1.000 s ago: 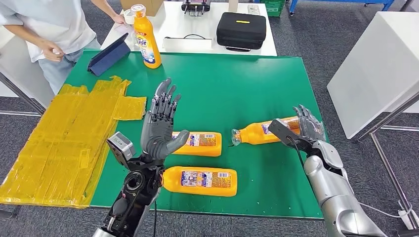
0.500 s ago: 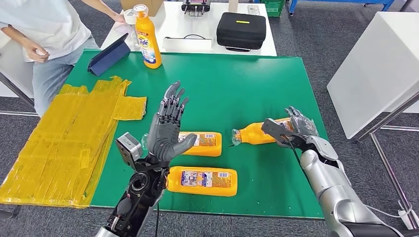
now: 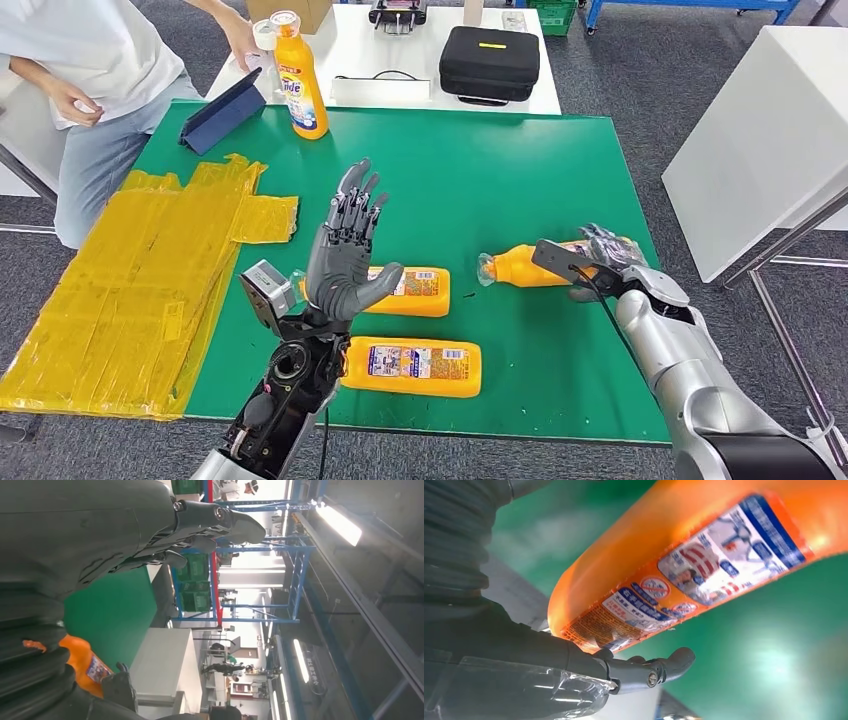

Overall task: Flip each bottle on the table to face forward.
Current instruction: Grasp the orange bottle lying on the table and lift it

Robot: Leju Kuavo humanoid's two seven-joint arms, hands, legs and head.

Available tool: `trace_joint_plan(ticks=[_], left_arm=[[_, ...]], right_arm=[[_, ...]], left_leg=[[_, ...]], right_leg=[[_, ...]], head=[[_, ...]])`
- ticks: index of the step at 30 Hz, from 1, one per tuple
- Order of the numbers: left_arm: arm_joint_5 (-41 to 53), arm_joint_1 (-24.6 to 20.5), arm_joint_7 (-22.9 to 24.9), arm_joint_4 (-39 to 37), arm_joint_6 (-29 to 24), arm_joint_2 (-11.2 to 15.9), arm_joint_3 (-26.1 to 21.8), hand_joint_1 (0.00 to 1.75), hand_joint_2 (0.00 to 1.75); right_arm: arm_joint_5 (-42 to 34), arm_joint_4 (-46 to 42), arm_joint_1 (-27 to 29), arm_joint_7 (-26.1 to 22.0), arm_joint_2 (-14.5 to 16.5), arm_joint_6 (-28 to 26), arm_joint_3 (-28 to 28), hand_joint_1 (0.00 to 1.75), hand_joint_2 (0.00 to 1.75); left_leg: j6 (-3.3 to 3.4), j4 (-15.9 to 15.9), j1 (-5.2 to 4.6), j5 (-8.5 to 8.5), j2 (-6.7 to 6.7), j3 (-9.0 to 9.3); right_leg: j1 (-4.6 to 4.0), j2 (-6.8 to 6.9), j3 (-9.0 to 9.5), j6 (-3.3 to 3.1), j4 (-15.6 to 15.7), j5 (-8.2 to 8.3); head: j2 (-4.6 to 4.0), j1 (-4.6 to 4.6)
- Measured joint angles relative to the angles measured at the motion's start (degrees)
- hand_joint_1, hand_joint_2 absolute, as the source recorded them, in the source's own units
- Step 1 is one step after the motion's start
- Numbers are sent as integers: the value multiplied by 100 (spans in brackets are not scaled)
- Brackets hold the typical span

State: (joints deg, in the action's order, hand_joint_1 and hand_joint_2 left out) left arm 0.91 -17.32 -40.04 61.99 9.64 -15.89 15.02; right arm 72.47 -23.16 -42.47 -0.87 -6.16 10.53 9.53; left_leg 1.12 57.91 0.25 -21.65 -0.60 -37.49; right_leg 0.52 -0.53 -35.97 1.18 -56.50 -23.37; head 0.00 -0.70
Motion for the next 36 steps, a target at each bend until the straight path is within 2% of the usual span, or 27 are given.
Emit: trace_joint_plan(ticks=[6, 15, 19, 23, 27, 36], left_arm=[[-21, 0, -2, -18, -55, 0, 37, 0, 175], [-21, -1, -3, -19, -60, 0, 37, 0, 175], [-21, -58, 2, -31, -62, 0, 34, 0, 175], [-32, -140, 19, -63, -74, 0, 24, 0, 175], [-39, -192, 27, -81, -92, 0, 15, 0, 175], [-87, -220, 28, -85, -92, 0, 13, 0, 175]], right_arm=[[354, 134, -39, 480, -150, -121, 67, 0, 175], [636, 342, -283, 894, -192, 154, 298, 0, 175], [767, 438, -398, 1182, -193, 464, 354, 2, 175], [874, 516, -493, 1425, -183, 752, 394, 143, 175], [956, 575, -551, 1556, -170, 911, 404, 174, 175], [958, 657, -657, 1646, -160, 1046, 402, 175, 175]], left_leg=[[1, 0, -4, -1, 2, -4], [1, 0, -4, 0, 3, -3], [1, 0, -4, 0, 2, -4], [1, 0, -4, 0, 2, -4], [2, 0, -4, 1, 2, -4], [2, 0, -4, 1, 2, -4]], right_leg=[[8, -1, 0, 2, 0, 1], [4, -1, -2, 2, -1, 1], [3, -1, -3, 2, -1, 1], [3, -1, -3, 2, -1, 1], [4, -1, -3, 2, -1, 1], [4, -1, -3, 2, -1, 1]], head=[[-1, -1], [0, -2], [0, -1], [-1, -2], [0, -1], [-2, -2]])
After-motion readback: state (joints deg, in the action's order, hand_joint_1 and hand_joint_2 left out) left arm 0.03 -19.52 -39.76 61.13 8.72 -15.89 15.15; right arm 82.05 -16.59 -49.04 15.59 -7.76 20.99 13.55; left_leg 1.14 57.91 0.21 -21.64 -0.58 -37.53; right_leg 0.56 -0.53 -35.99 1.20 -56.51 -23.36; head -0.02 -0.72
